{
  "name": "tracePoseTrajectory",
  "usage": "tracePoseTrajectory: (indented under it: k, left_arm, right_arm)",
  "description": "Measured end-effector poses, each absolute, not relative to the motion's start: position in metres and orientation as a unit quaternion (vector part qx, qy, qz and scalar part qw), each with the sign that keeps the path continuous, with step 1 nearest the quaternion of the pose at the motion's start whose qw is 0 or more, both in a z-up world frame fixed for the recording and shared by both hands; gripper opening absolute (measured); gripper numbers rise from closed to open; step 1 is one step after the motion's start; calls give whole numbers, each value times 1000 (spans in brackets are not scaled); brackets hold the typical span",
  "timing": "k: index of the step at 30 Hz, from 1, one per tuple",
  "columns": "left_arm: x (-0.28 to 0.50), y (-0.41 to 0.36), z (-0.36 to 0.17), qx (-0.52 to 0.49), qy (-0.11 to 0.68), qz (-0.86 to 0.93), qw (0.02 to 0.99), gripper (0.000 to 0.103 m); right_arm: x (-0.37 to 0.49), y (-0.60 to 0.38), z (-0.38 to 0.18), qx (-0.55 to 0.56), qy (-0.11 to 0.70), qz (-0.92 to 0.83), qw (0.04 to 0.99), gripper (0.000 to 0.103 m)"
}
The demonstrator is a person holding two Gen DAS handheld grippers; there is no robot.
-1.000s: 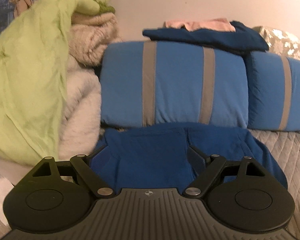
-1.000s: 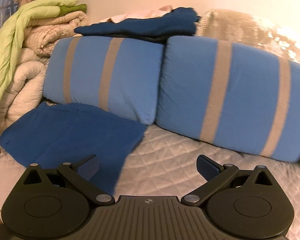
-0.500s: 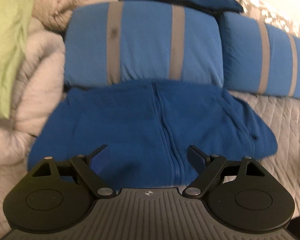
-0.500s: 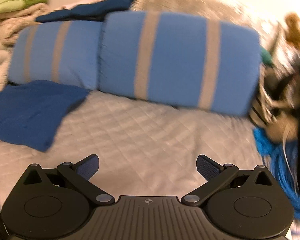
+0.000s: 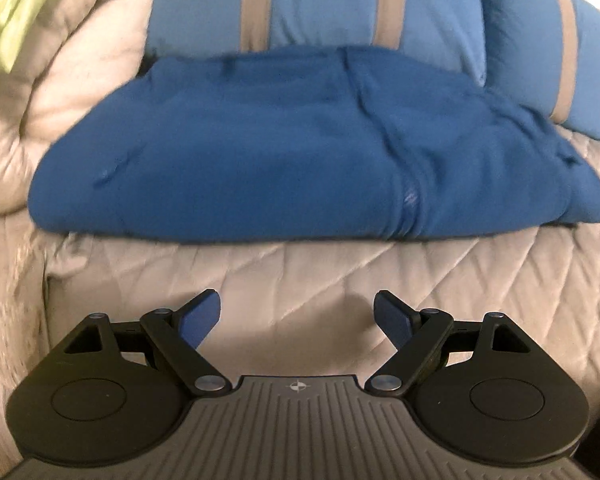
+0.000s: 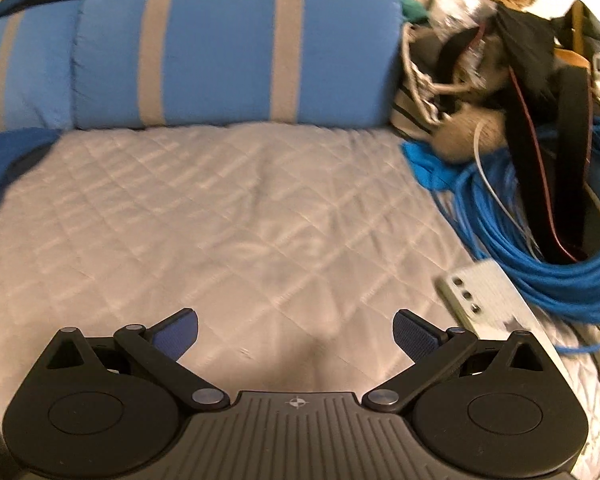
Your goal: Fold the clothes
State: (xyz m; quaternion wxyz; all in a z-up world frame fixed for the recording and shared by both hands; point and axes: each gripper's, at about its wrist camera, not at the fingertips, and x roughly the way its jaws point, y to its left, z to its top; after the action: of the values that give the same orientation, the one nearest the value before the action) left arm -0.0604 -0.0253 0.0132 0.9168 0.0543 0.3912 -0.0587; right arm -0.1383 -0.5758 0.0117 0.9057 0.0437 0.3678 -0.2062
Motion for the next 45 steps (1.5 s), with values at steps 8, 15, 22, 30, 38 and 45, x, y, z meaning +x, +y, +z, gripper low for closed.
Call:
tracePoseTrajectory:
  k: [8, 15, 22, 30, 38, 45]
  left_arm:
    - [-69, -22, -2, 50, 345, -55, 936, 103]
    - [-51, -25, -6, 36, 341, -41, 939, 103]
    - [-24, -26, -6, 31, 350, -28, 936, 103]
    - [2, -30, -6, 31, 360, -13, 932, 103]
    - [4, -27, -11, 30, 340, -21, 940, 103]
    - [-7, -28, -16, 32, 308, -20, 951, 103]
  right_arm:
    - [-145, -583, -24, 77, 375, -227, 896, 103]
    - [-143, -578, -28, 80, 361, -248, 895, 103]
    - [-128, -587, -26, 90, 351, -259, 896, 103]
    - [-105, -601, -29, 94, 333, -273, 898, 103]
    - [-81, -625, -33, 94, 341, -275, 894, 103]
    - [-88, -624, -41, 86, 304, -273, 909, 103]
